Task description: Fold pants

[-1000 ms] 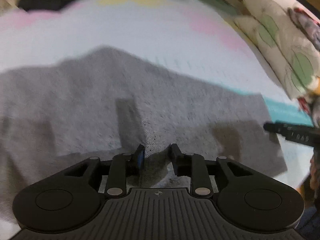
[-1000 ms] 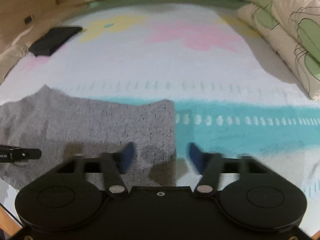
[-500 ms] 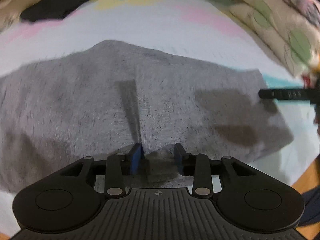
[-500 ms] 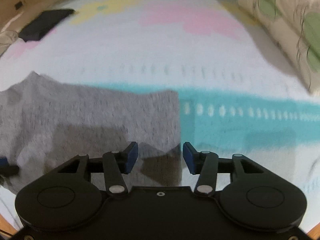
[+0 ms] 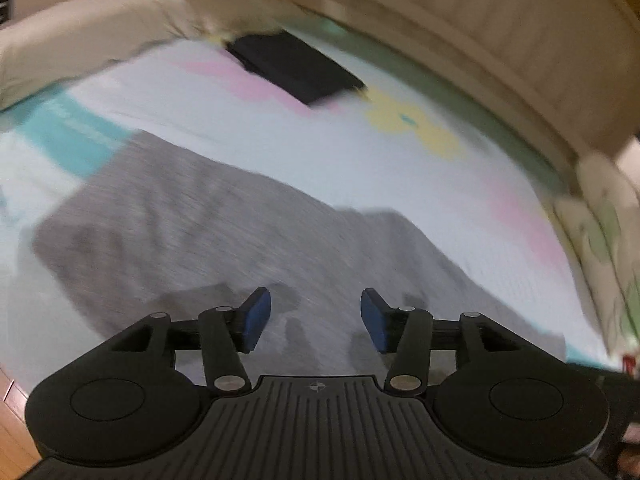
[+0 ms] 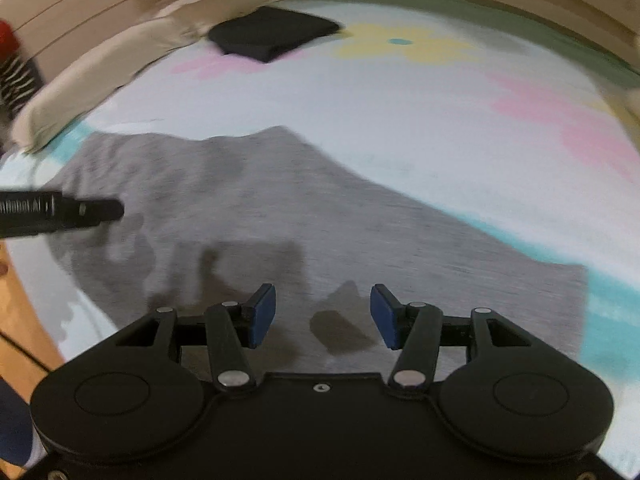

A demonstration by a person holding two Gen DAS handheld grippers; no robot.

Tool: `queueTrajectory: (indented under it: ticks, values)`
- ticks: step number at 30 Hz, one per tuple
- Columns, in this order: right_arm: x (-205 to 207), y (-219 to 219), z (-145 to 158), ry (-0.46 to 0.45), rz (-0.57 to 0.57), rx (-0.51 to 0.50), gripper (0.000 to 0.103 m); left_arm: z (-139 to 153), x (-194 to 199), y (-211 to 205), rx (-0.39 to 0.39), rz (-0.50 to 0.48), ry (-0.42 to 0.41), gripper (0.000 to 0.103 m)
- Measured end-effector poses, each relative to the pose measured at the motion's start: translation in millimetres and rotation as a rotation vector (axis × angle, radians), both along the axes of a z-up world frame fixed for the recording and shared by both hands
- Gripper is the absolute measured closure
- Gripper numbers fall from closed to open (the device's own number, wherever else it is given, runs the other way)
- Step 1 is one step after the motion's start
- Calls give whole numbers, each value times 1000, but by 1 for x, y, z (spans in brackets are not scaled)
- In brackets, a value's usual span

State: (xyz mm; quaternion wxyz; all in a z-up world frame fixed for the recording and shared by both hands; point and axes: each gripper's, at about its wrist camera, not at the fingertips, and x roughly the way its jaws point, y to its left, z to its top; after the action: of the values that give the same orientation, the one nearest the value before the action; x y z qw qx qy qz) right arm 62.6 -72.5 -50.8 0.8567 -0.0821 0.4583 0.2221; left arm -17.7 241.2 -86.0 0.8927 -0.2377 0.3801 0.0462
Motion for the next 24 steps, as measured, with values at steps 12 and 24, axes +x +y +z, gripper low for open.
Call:
queueTrajectory:
  ticks: [12,24]
  values:
    - [-2,34,-42,36,0,-112,13,-10,-52,100,-245,364,-94,30]
    - [-1,33,-44,52,-4,-98,13,-55,-38,100,-363,401,-26,26]
